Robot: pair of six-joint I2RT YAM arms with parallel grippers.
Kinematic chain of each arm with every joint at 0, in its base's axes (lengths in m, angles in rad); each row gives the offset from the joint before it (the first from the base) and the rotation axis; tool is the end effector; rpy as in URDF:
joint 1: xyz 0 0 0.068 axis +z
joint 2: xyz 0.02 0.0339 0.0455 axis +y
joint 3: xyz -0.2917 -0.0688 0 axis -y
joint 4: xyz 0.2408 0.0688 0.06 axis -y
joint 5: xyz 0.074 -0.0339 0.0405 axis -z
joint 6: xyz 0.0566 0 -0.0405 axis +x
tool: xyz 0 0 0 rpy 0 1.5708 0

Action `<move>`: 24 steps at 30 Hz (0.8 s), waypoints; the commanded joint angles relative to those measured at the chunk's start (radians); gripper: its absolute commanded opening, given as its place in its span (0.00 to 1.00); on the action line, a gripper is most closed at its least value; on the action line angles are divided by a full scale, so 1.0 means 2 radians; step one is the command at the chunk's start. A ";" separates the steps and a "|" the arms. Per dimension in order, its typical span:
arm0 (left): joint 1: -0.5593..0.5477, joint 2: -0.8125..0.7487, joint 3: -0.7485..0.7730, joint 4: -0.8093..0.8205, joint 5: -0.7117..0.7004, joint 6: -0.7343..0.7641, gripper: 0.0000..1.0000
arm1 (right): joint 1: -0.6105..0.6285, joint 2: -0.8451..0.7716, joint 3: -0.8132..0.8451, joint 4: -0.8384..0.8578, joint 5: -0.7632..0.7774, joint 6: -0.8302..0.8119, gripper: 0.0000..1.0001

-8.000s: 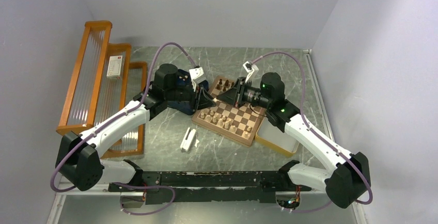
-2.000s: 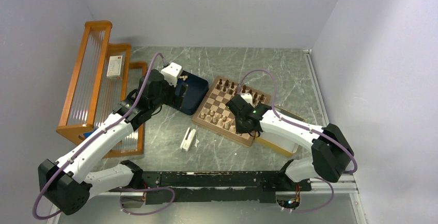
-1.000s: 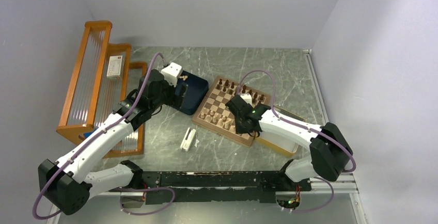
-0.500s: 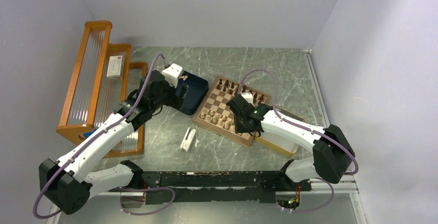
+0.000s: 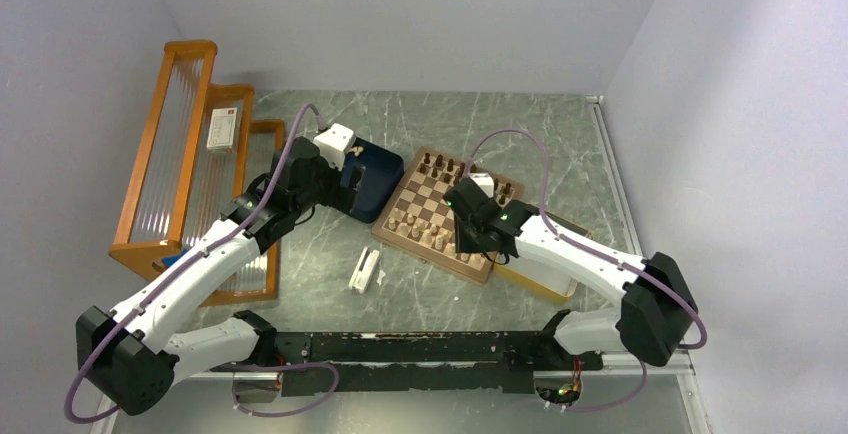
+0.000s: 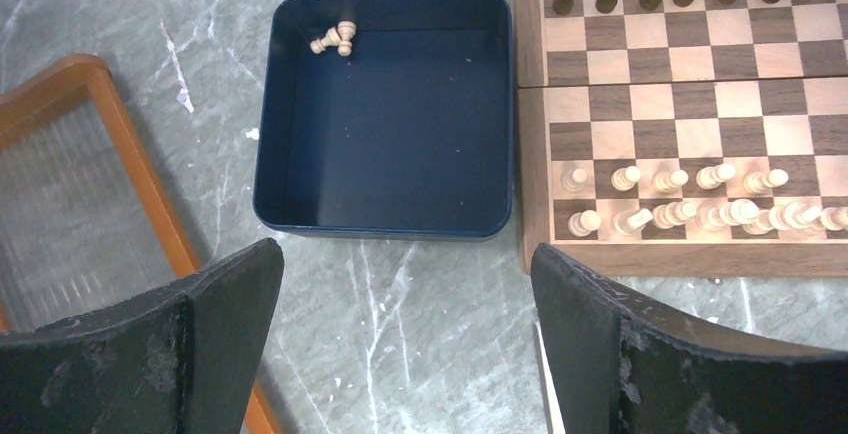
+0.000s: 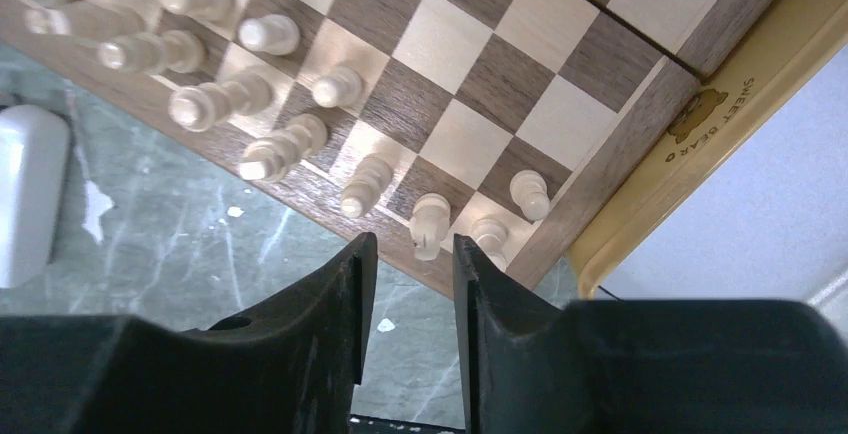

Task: Set up the chess pieces on the board
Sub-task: Place the chess piece on the chessboard, then pick up the chess piece from the storage box.

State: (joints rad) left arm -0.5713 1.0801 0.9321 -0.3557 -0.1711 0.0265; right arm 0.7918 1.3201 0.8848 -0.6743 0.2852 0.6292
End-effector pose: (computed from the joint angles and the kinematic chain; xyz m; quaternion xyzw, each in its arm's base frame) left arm 0.2098 -0.1234 0.3320 0.2111 0.8326 -0.0655 0.5078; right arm 0.1858 0.1656 0.2340 -0.0459 0.9631 0.0427 0.2617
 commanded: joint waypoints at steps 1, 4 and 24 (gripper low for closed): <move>0.000 0.006 -0.004 0.012 0.022 -0.031 0.98 | -0.002 -0.038 0.025 0.002 0.018 -0.001 0.40; 0.000 0.020 0.006 0.004 0.032 -0.037 0.98 | -0.002 -0.066 0.028 0.018 0.017 -0.009 0.47; 0.070 0.256 0.120 0.085 0.086 -0.118 0.61 | -0.002 -0.262 -0.081 0.202 -0.016 -0.071 0.87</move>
State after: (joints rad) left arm -0.4393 1.5280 1.1000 -0.2741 -0.0578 -0.1658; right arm 0.7914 0.8085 0.7547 -0.3328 0.2398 0.5106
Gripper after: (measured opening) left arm 0.629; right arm 0.863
